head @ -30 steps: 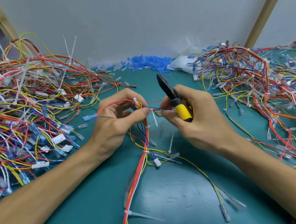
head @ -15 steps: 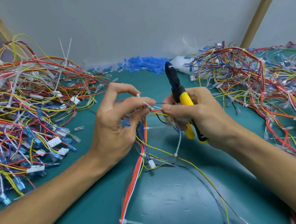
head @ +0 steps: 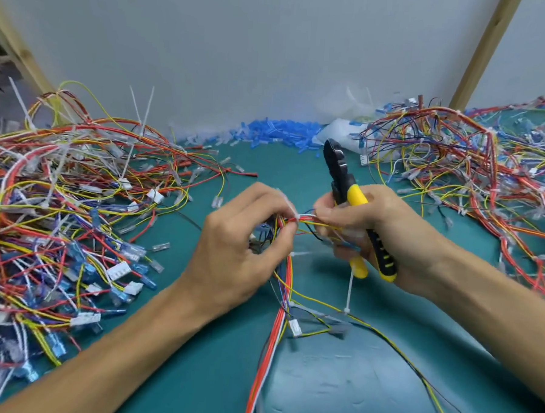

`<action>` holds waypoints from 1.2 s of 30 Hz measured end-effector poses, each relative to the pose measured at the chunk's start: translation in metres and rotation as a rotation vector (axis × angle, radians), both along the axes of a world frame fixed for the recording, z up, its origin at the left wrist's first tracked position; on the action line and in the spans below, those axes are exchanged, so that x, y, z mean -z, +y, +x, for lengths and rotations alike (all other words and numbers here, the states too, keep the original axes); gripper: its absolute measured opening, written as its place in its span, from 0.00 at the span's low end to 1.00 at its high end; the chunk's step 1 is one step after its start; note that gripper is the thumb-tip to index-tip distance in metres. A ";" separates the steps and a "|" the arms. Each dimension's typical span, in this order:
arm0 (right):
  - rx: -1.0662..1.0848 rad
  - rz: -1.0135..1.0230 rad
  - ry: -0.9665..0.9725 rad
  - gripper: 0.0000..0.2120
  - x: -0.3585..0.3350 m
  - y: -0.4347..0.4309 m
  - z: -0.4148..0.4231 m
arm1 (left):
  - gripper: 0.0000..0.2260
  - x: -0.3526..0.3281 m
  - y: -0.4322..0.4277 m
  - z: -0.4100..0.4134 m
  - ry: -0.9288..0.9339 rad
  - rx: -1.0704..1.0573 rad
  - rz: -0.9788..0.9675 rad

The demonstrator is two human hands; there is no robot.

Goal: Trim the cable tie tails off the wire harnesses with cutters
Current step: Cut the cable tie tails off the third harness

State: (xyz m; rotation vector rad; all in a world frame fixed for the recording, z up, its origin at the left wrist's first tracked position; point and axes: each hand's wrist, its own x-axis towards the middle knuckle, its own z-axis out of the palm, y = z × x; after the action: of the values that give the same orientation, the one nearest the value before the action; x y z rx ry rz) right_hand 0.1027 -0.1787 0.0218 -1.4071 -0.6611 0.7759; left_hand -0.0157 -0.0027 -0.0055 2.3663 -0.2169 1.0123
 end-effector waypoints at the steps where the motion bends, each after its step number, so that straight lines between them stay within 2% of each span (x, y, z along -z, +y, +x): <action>1: 0.082 -0.047 -0.174 0.09 0.001 0.000 0.000 | 0.02 0.001 0.001 0.000 0.016 -0.005 -0.008; 3: 0.246 -0.101 -0.615 0.06 0.000 -0.001 0.001 | 0.03 0.002 0.001 0.001 0.027 -0.019 -0.017; 5: 0.289 -0.049 -0.912 0.04 -0.003 -0.003 -0.001 | 0.03 0.002 0.000 0.001 0.012 -0.035 -0.027; 8: 0.221 0.030 -1.122 0.05 -0.006 -0.003 -0.006 | 0.03 0.003 0.000 0.000 0.008 -0.039 -0.065; 10: 0.192 -0.039 -1.268 0.08 -0.002 -0.001 -0.006 | 0.04 0.004 0.002 -0.001 0.007 -0.029 -0.090; 12: 0.199 -0.121 -1.304 0.09 0.001 0.001 -0.004 | 0.05 0.003 0.003 -0.001 -0.001 -0.010 -0.120; 13: 0.210 -0.144 -1.287 0.09 0.003 0.001 -0.003 | 0.06 0.003 0.003 -0.001 -0.013 0.002 -0.183; 15: 0.225 -0.141 -1.170 0.10 0.005 -0.001 0.000 | 0.08 0.001 0.005 0.001 -0.075 -0.012 -0.469; 17: 0.203 -0.063 -0.876 0.08 0.002 -0.003 0.002 | 0.11 -0.003 0.011 0.005 -0.154 -0.050 -0.730; 19: 0.183 0.051 -0.571 0.05 -0.003 -0.003 0.004 | 0.15 -0.004 0.016 0.008 -0.154 -0.130 -0.769; 21: 0.173 0.139 -0.360 0.02 -0.005 -0.004 0.007 | 0.20 -0.002 0.019 0.009 -0.112 -0.212 -0.773; 23: 0.162 0.185 -0.226 0.03 -0.006 -0.004 0.009 | 0.18 -0.004 0.017 0.005 -0.124 -0.287 -0.684; 26: 0.151 0.194 -0.167 0.03 -0.004 -0.002 0.008 | 0.08 -0.012 0.008 -0.009 -0.271 -0.244 -0.326; 28: 0.136 0.201 -0.153 0.03 -0.003 -0.002 0.005 | 0.14 -0.017 -0.002 -0.018 -0.284 -0.155 -0.156; 31: 0.064 0.189 -0.135 0.03 -0.002 -0.001 0.002 | 0.26 -0.019 -0.015 -0.022 -0.129 -0.171 0.087; 33: -0.006 0.193 -0.086 0.02 -0.002 -0.001 0.001 | 0.28 -0.017 -0.017 -0.019 -0.033 -0.210 0.145; 36: -0.085 0.210 -0.009 0.02 -0.003 -0.003 0.000 | 0.25 -0.012 -0.013 -0.013 0.053 -0.148 0.062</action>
State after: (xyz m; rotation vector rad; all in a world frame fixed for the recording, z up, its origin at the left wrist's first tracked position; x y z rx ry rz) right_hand 0.1028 -0.1818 0.0248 -1.1981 -0.7907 0.7446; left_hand -0.0285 -0.0155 0.0069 2.4924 -0.0549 1.0216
